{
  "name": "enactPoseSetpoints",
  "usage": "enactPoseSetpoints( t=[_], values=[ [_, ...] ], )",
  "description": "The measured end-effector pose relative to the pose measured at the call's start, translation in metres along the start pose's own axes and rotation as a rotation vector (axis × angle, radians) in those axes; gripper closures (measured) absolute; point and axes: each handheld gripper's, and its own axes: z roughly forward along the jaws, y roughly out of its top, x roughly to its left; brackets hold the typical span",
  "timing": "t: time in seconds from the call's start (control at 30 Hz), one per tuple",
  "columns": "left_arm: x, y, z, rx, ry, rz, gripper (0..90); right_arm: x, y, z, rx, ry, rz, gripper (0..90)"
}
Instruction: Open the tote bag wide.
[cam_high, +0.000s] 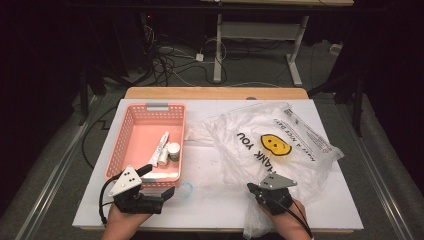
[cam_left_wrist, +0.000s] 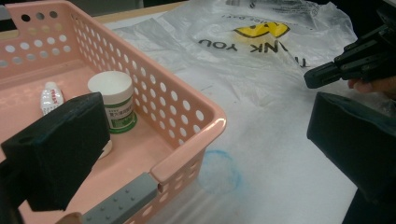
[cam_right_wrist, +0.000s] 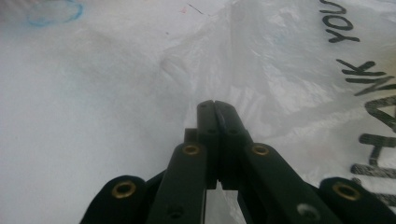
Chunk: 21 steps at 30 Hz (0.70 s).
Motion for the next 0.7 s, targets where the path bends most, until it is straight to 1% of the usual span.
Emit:
enactPoseSetpoints(
  t=[0.07, 0.1, 0.17, 0.2, 0.23, 0.27, 0.3, 0.33, 0.37, 0.4, 0.47, 0.53, 0.6, 0.63, 0.7],
  values=[
    [0.000, 0.001, -0.001, 0.006, 0.005, 0.005, 0.0, 0.000, 0.003, 0.000, -0.012, 0.016, 0.010, 77.7],
    [0.000, 0.001, -0.002, 0.005, 0.015, 0.011, 0.0, 0.000, 0.005, -0.003, -0.029, 0.021, 0.010, 72.4],
    [0.000, 0.001, -0.002, 0.003, 0.016, 0.008, 0.0, -0.002, 0.011, -0.011, -0.078, 0.028, 0.006, 62.7],
    [0.000, 0.001, -0.002, 0.009, 0.014, -0.002, 0.0, -0.007, 0.018, -0.016, -0.104, 0.022, -0.007, 54.8],
    [0.000, 0.002, -0.002, 0.012, 0.012, -0.013, 0.0, -0.011, 0.023, -0.017, -0.115, 0.024, 0.001, 50.9],
    [0.000, 0.002, -0.002, 0.017, 0.011, -0.022, 0.0, -0.011, 0.023, -0.017, -0.115, 0.024, 0.001, 50.9],
    [0.000, 0.003, -0.001, 0.025, 0.011, -0.027, 0.0, -0.019, 0.032, -0.015, -0.140, 0.027, 0.010, 45.5],
    [-0.001, 0.003, -0.001, 0.029, 0.011, -0.029, 0.0, -0.019, 0.032, -0.015, -0.140, 0.027, 0.010, 45.5],
    [-0.003, 0.004, 0.000, 0.030, 0.011, -0.027, 0.0, -0.022, 0.036, -0.011, -0.136, 0.036, 0.002, 42.7],
    [-0.004, 0.004, 0.000, 0.033, 0.012, -0.023, 0.0, -0.025, 0.039, -0.005, -0.120, 0.053, -0.001, 40.1],
    [-0.005, 0.005, 0.002, 0.037, 0.008, -0.026, 0.0, -0.030, 0.042, 0.007, -0.101, 0.068, -0.001, 39.8],
    [-0.006, 0.005, 0.002, 0.035, 0.001, -0.029, 0.0, -0.033, 0.041, 0.018, -0.086, 0.082, 0.001, 40.4],
    [-0.008, 0.004, 0.002, 0.033, 0.003, -0.027, 0.0, -0.032, 0.038, 0.025, -0.064, 0.088, 0.007, 41.1],
    [-0.008, 0.004, 0.003, 0.034, 0.003, -0.029, 0.0, -0.031, 0.037, 0.027, -0.053, 0.092, 0.000, 42.1],
    [-0.009, 0.003, 0.003, 0.034, 0.005, -0.036, 0.0, -0.029, 0.035, 0.031, -0.021, 0.084, -0.017, 43.1]
  ],
)
